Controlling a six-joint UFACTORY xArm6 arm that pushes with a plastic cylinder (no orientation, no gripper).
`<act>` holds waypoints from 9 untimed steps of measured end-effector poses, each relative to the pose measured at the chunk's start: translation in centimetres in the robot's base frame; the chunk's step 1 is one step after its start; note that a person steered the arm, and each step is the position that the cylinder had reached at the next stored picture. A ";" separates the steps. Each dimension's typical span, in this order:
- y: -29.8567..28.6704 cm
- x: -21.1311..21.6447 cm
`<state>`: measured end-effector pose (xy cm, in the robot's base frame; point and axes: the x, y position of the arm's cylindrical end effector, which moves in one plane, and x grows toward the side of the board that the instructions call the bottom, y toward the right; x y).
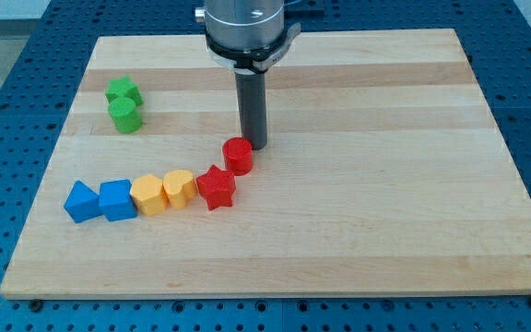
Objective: Keep red circle parallel right to red star
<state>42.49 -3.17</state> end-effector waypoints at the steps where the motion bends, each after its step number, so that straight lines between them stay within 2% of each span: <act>1: -0.8 -2.4; 2: -4.3 -3.0; 3: -8.2 -1.8; 4: -9.1 1.0; 5: -6.5 2.5; 7: 0.0 2.4; 9: 1.0 -1.4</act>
<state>41.13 -2.16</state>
